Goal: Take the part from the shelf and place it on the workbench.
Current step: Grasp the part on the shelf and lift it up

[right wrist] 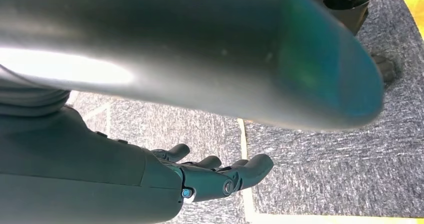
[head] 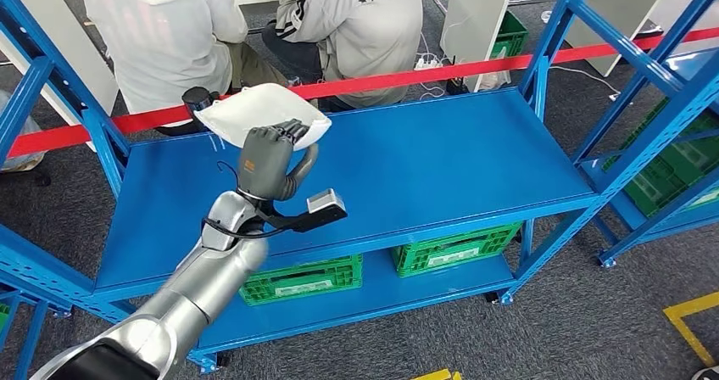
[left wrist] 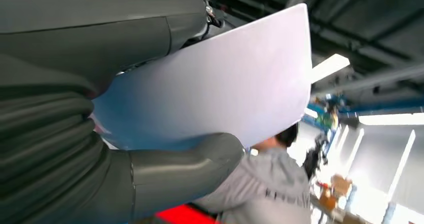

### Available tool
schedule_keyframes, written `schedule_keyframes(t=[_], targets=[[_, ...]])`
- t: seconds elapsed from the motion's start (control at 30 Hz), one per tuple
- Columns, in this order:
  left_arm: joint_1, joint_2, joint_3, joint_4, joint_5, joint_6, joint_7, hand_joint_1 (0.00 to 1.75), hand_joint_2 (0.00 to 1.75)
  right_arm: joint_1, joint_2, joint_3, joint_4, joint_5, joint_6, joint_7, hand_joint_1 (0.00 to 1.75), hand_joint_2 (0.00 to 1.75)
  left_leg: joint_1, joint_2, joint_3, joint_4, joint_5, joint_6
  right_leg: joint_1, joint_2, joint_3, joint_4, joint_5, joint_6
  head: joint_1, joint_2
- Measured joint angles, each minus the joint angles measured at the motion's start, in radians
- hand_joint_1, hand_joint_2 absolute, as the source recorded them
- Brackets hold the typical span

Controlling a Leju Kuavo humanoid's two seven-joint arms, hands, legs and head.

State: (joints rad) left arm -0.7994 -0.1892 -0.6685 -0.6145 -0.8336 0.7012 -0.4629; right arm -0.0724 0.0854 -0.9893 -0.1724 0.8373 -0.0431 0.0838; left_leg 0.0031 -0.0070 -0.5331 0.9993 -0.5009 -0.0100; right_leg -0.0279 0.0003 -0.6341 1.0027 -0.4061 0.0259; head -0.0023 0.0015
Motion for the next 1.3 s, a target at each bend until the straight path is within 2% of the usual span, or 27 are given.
schedule_keyframes(t=[0.2,0.47,0.73,1.0,1.13,1.23,1.27,1.3], targets=[[0.027,0.016,0.034,-0.133,0.043,0.0,-0.021,1.75,1.75,0.001,0.0,-0.012,0.0,-0.001,-0.003,-0.002,0.0,0.0,0.0,0.0,0.0,0.0,0.0,0.0,0.0,0.0,0.0,0.0,0.0,0.0,0.0,0.0],[0.112,0.081,0.069,-0.406,0.148,-0.019,-0.024,1.75,1.75,0.004,0.006,-0.023,0.0,-0.003,-0.01,-0.001,0.0,0.0,0.0,0.0,0.0,0.0,0.0,0.0,0.0,0.0,-0.001,0.0,0.0,0.0,0.0,0.0],[0.15,0.116,0.08,-0.524,0.163,-0.021,-0.025,1.75,1.75,0.004,0.009,-0.033,0.0,-0.002,-0.01,-0.002,0.0,0.0,0.0,0.0,-0.001,0.0,0.0,0.0,0.0,-0.001,-0.001,0.0,0.0,0.0,0.0,0.0],[0.248,0.175,0.109,-0.695,0.204,-0.006,-0.034,1.75,1.75,0.009,0.011,-0.033,0.0,0.02,0.001,-0.013,0.0,0.0,-0.006,0.0,-0.002,0.002,-0.001,0.002,-0.003,-0.001,-0.001,-0.001,0.001,0.001,0.0,0.0],[0.297,0.199,0.122,-0.772,0.2,-0.002,-0.05,1.75,1.75,0.011,0.011,-0.033,0.0,0.032,0.001,-0.011,0.0,0.0,-0.011,0.0,-0.004,0.007,-0.003,0.008,-0.007,-0.001,0.0,-0.002,0.003,0.008,0.0,0.0],[0.324,0.207,0.136,-0.814,0.191,-0.001,-0.059,1.75,1.75,0.011,0.011,-0.033,0.0,0.035,0.001,-0.012,0.0,0.0,-0.008,0.0,-0.002,0.001,0.004,0.021,-0.01,-0.001,0.001,-0.004,0.004,0.019,0.0,0.0],[0.329,0.208,0.14,-0.824,0.191,-0.001,-0.061,1.75,1.75,0.012,0.011,-0.033,0.0,0.035,0.001,-0.012,0.0,0.0,-0.005,0.001,0.0,-0.004,0.009,0.026,-0.01,-0.001,-0.005,0.01,-0.009,0.02,0.001,0.0],[0.332,0.208,0.142,-0.831,0.19,-0.001,-0.061,1.75,1.75,0.012,0.011,-0.033,0.0,0.036,0.001,-0.012,0.0,0.0,-0.002,0.002,0.001,-0.008,0.015,0.031,-0.009,-0.001,-0.02,0.047,-0.036,0.02,0.002,0.0]])
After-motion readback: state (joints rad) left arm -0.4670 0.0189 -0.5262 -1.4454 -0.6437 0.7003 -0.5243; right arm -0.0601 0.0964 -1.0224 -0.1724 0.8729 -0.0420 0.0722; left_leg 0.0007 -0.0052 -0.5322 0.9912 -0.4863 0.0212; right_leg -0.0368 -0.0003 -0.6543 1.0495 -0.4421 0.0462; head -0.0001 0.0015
